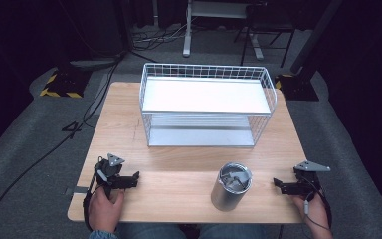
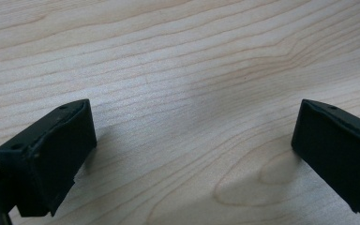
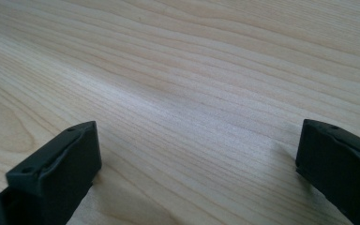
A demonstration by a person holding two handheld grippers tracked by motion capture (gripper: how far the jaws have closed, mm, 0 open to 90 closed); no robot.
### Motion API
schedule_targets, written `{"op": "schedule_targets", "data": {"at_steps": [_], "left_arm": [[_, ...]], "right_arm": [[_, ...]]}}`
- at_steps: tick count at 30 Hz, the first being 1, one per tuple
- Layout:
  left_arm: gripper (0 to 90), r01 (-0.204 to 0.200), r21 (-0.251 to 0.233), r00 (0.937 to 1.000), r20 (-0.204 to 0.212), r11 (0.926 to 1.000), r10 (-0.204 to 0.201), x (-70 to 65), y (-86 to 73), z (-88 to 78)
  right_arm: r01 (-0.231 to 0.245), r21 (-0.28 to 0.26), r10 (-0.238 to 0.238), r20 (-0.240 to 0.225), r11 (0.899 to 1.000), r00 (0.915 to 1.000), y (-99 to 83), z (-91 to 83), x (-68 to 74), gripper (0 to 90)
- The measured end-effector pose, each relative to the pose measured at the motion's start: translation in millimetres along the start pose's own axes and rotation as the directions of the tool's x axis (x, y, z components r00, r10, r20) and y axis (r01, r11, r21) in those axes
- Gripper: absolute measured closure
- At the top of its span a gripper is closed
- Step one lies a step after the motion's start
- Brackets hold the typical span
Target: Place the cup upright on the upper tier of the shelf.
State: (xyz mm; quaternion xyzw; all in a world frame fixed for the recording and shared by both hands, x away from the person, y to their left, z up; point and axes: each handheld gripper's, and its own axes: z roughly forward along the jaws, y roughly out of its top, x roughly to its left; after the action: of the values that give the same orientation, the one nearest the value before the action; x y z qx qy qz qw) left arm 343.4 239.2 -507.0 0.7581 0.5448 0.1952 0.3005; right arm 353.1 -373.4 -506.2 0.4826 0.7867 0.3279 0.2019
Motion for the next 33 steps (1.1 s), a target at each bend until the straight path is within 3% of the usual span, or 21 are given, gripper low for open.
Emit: {"op": "schedule_targets", "data": {"at_steps": [18, 23, 33], "left_arm": [[0.6, -0.003, 0.000, 1.0000, -0.002, 1.0000, 0.003, 0.2, 0.1, -0.1], [0.6, -0.001, 0.001, 1.0000, -0.001, 1.0000, 0.001, 0.1, 0.1, -0.1], [0.6, 0.000, 0.000, 1.0000, 0.000, 1.0000, 0.000, 0.0, 0.0, 0.0]], "right_arm": [[-0.029, 0.014, 0.029, 0.034, 0.999, 0.9990, 2.6, 0.7, 2.2, 0.6], [-0.048, 0.031, 0.048, 0.008, 0.998, 0.9988, 7.3, -2.3, 2.5, 1.1], [0.017, -0.033, -0.019, -0.045, 0.999, 0.9988, 31.5, -29.0, 23.5, 0.0]]}}
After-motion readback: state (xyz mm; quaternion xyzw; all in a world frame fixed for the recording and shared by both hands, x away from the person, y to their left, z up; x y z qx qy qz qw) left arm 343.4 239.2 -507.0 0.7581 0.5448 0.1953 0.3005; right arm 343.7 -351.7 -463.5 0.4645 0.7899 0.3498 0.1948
